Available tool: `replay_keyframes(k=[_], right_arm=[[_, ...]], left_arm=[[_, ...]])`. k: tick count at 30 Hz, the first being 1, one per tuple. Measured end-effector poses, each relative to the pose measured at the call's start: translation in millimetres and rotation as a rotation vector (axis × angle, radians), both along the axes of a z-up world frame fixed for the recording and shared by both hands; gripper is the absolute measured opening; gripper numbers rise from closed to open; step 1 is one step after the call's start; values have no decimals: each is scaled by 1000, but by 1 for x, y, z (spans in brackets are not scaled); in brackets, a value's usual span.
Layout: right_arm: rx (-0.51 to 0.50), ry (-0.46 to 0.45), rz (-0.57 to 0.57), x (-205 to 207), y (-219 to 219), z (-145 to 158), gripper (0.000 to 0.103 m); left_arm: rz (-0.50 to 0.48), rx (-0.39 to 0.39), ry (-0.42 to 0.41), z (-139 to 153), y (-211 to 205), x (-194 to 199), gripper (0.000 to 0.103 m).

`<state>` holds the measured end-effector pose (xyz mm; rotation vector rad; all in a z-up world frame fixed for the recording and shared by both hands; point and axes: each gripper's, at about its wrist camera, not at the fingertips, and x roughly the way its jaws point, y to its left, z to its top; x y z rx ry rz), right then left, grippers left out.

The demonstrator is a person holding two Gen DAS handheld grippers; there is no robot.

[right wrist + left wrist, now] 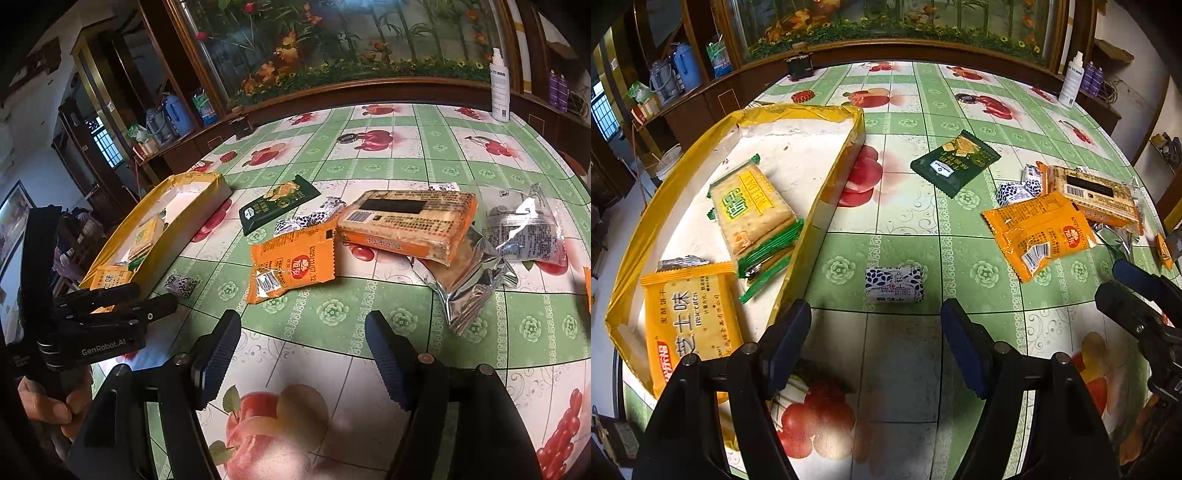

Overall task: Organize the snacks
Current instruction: 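Grasp the dark green packet with the right tool while the left tool approaches the white-blue candy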

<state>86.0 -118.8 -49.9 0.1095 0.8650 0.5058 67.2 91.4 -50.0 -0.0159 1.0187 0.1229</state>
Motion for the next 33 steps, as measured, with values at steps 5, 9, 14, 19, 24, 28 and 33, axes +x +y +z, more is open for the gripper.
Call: replay_keyframes(k=[5, 9, 14, 19, 24, 28, 33], right_arm=[[-6, -30, 55, 9, 16, 8, 72], [15, -67, 103, 32, 34, 18, 72], [63, 40, 99, 85, 63, 15, 72], [13, 141, 73, 117, 98, -6, 73], [-47, 137, 18, 140, 116, -17, 74], [-185, 66, 33, 149, 136, -18, 72], [-293, -21, 82, 140, 140, -19, 32]], left_arm=[[3, -20, 17, -8, 2, 10, 73], [7, -24, 18, -10, 2, 15, 73], [-15, -9, 11, -10, 0, 21, 73], [-54, -1, 3, -10, -3, 21, 74], [-85, -1, -10, -10, -4, 17, 74], [-122, 4, -28, -10, -5, 13, 74], [-145, 12, -37, -10, -8, 7, 74]])
